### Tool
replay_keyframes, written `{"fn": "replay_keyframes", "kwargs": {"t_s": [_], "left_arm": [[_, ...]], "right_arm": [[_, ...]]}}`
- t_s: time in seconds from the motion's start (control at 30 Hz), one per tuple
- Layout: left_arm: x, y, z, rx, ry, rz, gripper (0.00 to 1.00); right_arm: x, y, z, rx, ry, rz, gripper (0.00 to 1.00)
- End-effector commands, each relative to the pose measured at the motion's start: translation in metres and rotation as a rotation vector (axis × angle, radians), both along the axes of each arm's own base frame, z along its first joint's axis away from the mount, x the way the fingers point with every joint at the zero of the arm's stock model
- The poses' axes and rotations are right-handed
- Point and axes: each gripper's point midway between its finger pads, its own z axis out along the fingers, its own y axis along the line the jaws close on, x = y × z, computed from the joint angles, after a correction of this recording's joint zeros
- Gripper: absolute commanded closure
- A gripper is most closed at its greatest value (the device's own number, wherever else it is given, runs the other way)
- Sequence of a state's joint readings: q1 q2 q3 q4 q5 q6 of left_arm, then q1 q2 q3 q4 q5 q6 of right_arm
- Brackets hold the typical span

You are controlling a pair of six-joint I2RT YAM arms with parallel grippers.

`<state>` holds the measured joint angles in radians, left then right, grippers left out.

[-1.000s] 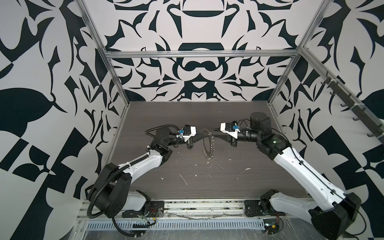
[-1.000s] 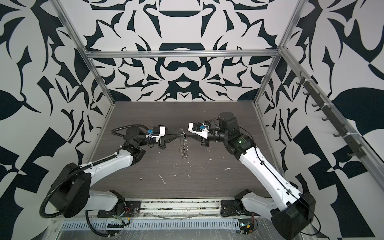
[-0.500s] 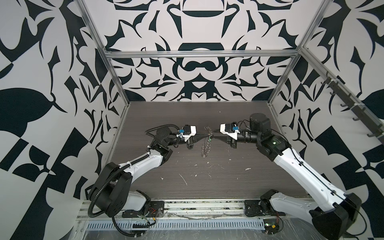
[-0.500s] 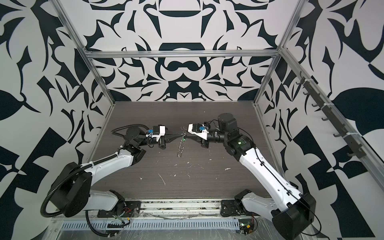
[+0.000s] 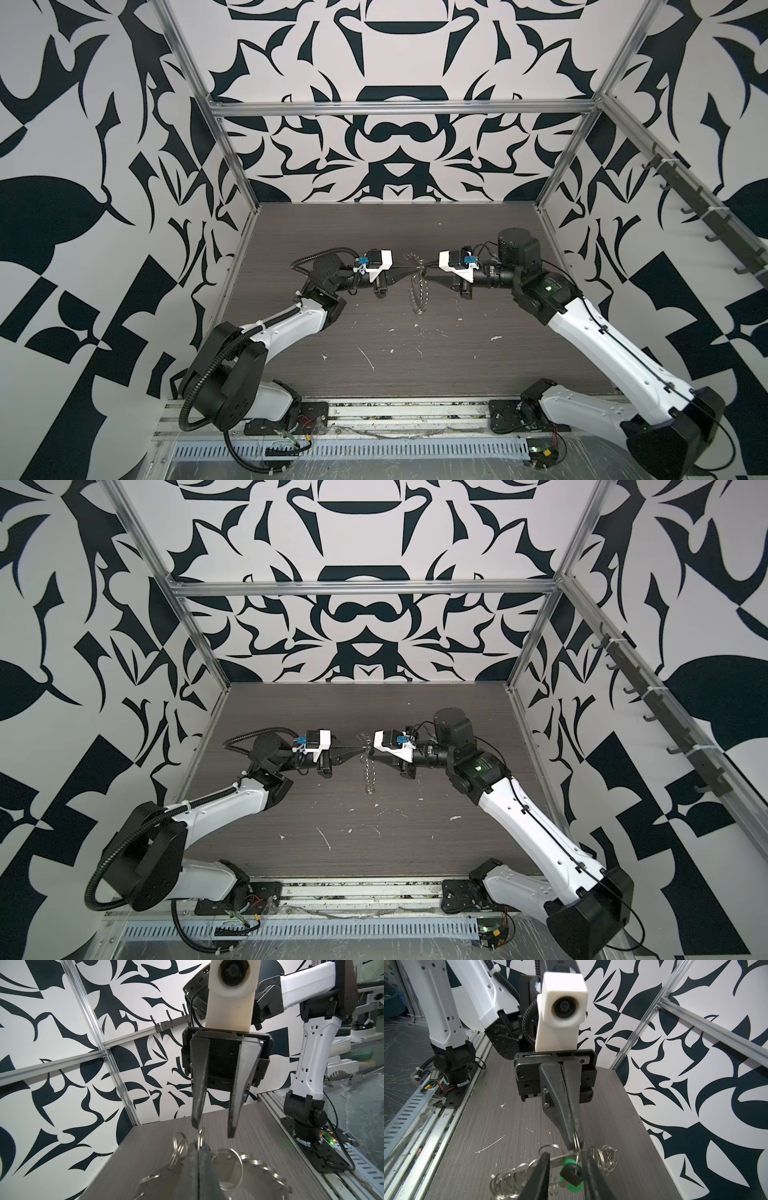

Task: Remove the keys from the keyring

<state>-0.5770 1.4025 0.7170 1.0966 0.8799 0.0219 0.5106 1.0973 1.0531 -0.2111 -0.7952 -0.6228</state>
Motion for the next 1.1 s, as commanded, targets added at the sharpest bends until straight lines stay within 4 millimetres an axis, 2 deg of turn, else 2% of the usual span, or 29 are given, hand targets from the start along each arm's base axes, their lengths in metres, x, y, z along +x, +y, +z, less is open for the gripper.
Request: {"fn": "replay_keyframes", "kwargs": {"t_s": [0.0,0.2,0.8,1.07], "left_arm": [[-0.0027,0.0022,0.0141,-0.040,-0.046,-0.009,1.00],[-0.0054,0.0034,0.0132,-0.037,-0.051,-0.014,1.00],[-0.0116,0.0021,0.0082,-0.023,-0.072,-0.055,1.00],[-0.0120,0.0010,0.0058,-0.017,-0.080,-0.067,1.00]], "right_arm": [[0.0011,-0.0002,0.0109,0.022,-0.037,-0.012,0.70],[0.0035,0.0017,0.0134,0.020,-0.047,-0.005,0.79],[0.0081,0.0079,0.0118,0.010,-0.035,0.024,0.86],[0.0038,0.0096,0.0157,0.028,-0.025,0.048,0.84]]}}
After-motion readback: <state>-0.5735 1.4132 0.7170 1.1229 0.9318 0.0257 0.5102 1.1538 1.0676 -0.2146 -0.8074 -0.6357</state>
